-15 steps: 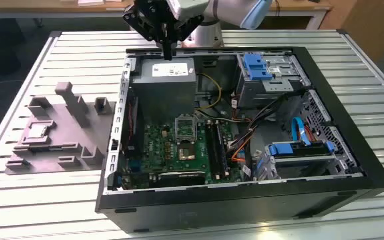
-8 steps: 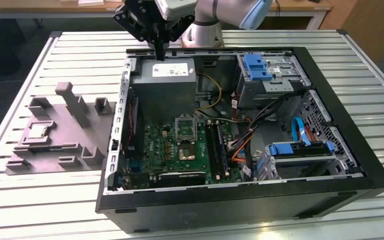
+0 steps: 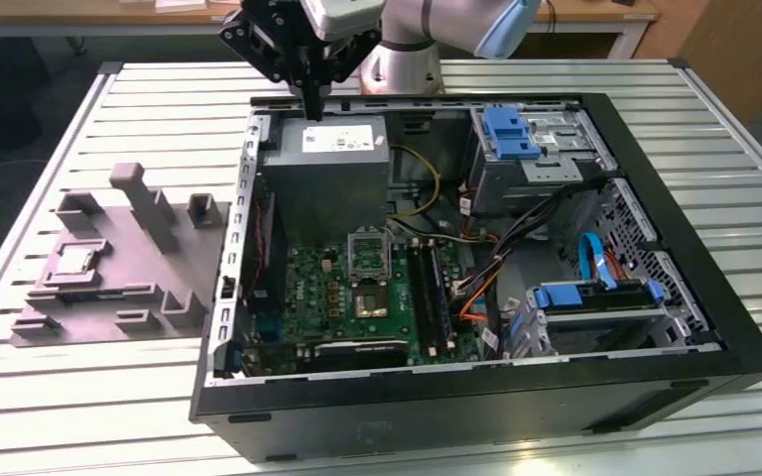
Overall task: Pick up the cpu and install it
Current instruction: 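Reach for the cpu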
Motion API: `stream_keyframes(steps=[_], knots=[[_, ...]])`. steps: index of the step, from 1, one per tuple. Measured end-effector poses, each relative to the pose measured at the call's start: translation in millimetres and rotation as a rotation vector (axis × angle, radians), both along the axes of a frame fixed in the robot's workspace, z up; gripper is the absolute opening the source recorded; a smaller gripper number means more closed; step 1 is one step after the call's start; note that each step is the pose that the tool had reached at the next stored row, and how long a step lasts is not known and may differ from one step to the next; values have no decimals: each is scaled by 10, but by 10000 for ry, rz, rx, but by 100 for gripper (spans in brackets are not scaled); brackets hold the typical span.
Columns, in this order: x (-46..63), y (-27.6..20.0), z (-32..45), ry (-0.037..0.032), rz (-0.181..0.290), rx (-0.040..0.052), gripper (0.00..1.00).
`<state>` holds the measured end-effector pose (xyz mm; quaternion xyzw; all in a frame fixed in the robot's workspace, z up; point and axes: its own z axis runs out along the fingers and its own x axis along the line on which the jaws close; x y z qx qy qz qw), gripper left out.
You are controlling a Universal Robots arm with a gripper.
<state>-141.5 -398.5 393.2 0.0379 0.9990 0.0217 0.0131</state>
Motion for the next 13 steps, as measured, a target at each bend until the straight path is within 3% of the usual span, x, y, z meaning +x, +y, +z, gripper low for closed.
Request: stream_keyframes(steps=[13], knots=[[-38, 0, 0, 0, 0, 0, 11]])
